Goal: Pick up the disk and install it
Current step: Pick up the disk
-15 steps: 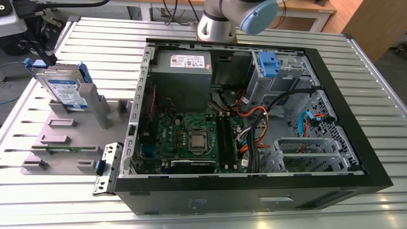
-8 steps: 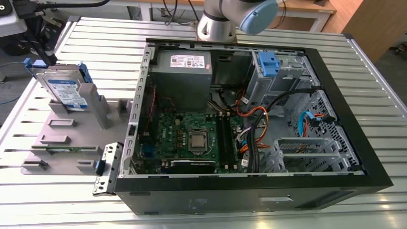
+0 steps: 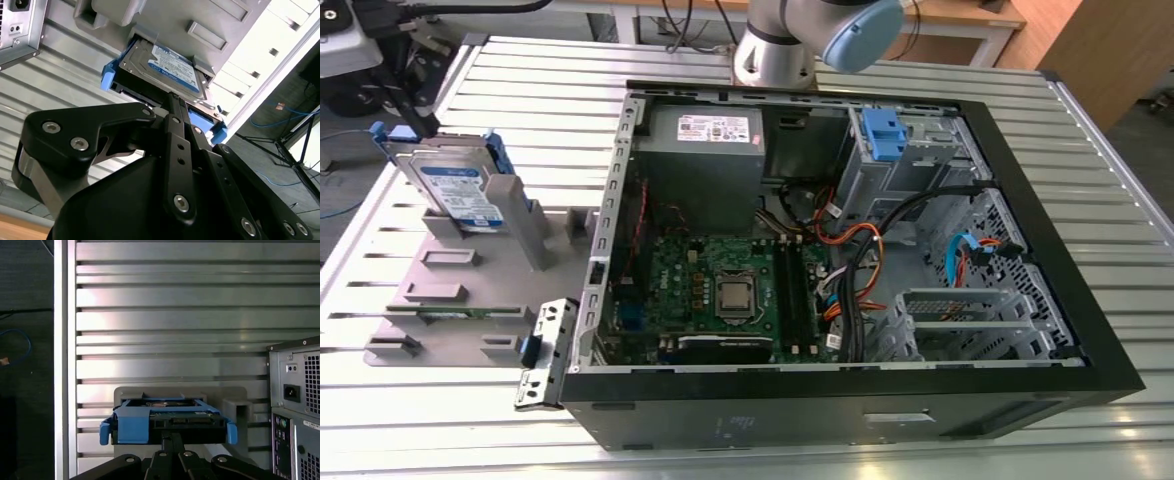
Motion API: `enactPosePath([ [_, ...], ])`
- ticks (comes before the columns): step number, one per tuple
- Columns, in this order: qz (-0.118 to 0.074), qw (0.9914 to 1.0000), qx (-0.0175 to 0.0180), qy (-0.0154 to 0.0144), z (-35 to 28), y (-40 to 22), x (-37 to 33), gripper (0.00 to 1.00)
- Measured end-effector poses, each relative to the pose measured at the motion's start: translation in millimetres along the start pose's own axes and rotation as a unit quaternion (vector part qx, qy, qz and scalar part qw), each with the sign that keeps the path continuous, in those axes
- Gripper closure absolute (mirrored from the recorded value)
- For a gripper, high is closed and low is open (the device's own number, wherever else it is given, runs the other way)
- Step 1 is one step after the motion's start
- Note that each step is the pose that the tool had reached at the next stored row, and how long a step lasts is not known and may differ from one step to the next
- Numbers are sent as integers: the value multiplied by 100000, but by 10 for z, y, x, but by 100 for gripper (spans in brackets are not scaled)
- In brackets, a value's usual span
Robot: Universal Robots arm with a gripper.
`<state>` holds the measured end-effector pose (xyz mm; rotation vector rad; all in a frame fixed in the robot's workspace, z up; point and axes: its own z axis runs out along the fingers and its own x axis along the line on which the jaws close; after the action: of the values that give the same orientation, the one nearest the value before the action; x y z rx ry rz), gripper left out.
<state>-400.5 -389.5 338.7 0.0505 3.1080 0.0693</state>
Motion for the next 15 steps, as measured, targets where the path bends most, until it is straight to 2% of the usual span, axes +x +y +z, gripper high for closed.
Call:
enactPosePath([
  [4, -3202, 99949, -98, 147, 1, 0, 0, 89],
  [8, -6861, 99764, -216, 310, 2, 0, 0, 89],
  [12, -10427, 99453, -332, 467, 3, -1, 0, 89],
  [15, -13177, 99125, -420, 590, 3, -1, 0, 89],
])
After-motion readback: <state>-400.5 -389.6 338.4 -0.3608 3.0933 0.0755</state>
